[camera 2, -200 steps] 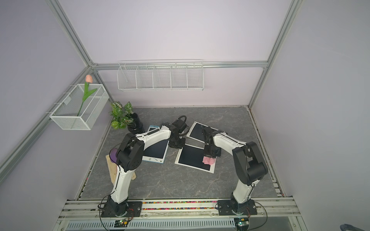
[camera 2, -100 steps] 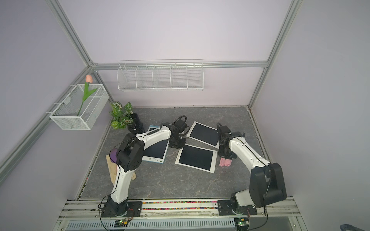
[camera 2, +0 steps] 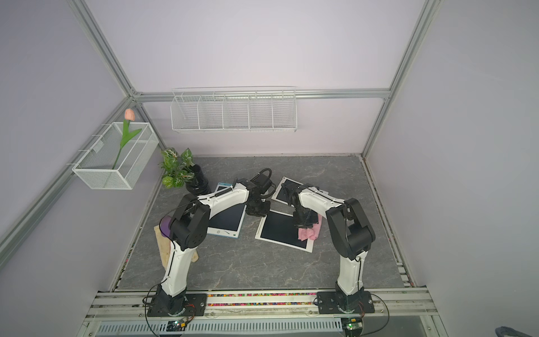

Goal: Wipe the drawing tablet
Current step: Wipe the dirt from the drawing tablet.

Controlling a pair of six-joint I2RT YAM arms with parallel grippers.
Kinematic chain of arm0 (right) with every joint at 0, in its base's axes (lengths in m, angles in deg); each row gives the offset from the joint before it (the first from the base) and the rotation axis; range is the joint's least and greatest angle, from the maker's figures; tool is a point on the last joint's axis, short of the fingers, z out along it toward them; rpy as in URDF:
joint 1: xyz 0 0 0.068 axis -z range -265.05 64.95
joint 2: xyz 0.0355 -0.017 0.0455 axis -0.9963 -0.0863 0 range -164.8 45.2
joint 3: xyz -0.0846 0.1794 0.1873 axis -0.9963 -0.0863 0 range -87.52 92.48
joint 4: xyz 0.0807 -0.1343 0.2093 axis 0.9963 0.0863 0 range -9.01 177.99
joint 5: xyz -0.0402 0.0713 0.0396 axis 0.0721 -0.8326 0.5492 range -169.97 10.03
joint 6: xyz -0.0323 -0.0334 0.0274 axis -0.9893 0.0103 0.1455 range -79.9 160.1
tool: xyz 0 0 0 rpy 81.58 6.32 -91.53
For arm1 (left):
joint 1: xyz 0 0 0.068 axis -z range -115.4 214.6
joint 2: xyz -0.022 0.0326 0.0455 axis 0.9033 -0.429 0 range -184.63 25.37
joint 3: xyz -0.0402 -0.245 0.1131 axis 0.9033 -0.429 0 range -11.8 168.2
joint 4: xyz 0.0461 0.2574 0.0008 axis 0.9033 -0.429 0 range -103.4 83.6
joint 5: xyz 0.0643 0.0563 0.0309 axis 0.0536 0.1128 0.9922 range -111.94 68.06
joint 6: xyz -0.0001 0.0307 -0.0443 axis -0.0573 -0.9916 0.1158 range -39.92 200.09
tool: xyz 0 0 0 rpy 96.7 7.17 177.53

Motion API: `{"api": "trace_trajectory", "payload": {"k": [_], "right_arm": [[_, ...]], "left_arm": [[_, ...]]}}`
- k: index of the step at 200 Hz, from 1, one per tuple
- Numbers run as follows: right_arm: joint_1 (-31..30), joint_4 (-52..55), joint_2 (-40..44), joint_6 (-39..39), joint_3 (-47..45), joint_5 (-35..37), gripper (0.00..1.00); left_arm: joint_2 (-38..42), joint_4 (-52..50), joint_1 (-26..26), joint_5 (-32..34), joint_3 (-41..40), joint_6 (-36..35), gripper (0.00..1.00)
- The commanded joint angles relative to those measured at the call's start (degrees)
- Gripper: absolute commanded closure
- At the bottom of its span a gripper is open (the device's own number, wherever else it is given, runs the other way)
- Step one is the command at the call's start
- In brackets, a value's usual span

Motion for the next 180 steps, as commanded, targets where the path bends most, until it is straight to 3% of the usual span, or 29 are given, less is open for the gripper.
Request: {"api": "trace_trajectory", "payload": {"k": [1, 53, 74, 101, 122, 148, 180], "right_arm": [[1.2, 0.0, 0.5, 1.7, -2.2, -2.3, 0.93], [11.2, -3.8, 10.2, -3.5, -17.4, 0.5, 0.93], [8.1, -4.2, 10.0, -2.5, -14.5, -0.6, 0.94], [0.3, -2.1, 2.3, 0.7, -4.1, -0.9, 0.93], [-0.9, -2.1, 0.6, 1.7, -0.9, -1.5, 0.93], [4.1, -2.9, 1.2, 0.6, -6.4, -2.3, 0.93], [11.4, -5.5, 7.9, -3.2, -17.4, -0.8, 0.93]], "left_arm": [[-5.7, -3.5, -0.1, 2.6, -3.8, 0.0, 0.82], [-5.4, -3.1, -0.1, 2.6, -4.5, 0.1, 0.82], [-5.4, -2.8, -0.2, 2.6, -5.0, 0.1, 0.82], [-5.6, -2.8, -0.2, 2.5, -4.8, 0.1, 0.82], [-5.7, -2.9, -0.2, 2.5, -4.7, 0.1, 0.82], [-5.9, -2.8, -0.2, 2.3, -4.5, 0.2, 0.82], [-5.8, -2.9, -0.2, 2.4, -4.4, 0.2, 0.82]]}}
